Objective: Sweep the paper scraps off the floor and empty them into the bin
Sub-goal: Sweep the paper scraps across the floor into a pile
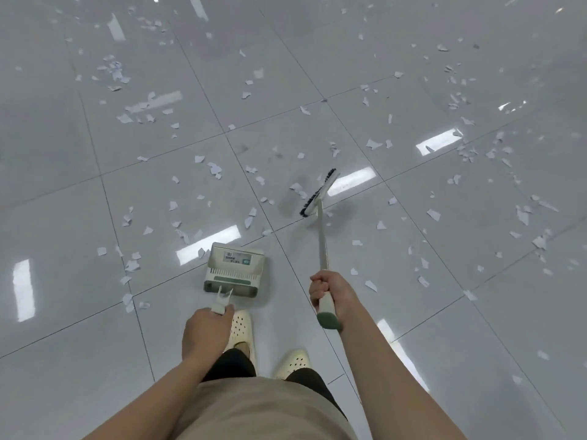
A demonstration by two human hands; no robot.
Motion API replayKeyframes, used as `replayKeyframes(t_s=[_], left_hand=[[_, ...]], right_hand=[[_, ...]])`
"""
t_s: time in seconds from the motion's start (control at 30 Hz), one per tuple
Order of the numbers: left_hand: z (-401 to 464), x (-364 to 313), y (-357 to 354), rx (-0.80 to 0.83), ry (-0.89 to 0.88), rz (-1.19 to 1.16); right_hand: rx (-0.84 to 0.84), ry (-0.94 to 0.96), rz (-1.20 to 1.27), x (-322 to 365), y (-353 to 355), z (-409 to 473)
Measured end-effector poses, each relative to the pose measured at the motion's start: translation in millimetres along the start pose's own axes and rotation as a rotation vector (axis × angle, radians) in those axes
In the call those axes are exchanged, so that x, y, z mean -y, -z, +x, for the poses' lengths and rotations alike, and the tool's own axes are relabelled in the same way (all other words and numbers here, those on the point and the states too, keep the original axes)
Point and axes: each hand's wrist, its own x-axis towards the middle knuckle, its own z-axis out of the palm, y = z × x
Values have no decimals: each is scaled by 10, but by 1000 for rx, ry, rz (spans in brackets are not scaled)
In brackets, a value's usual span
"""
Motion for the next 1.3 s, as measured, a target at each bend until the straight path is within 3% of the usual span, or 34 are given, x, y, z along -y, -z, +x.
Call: replayKeyframes(t_s=[0.17,0.5,0.83,0.93,1.17,1.3], left_hand=[[403,-415,-214,150,-108,96],[786,-1230,-498,383,-367,291],[828,-1455,-515,512,-469,364],[893,-1551,-431,519,-426,324],[951,-1534,-301,416,-249,180],[815,-1602,-377,309,-200,133]], right_hand=[[-220,128,69,-56,213,-331],[-458,212,544,-251,688,-680],[-515,247,743,-126,856,-601],[-438,210,696,-28,629,-439],[-359,20,36,427,-164,98],[-202,-4,79,1012,-244,453]])
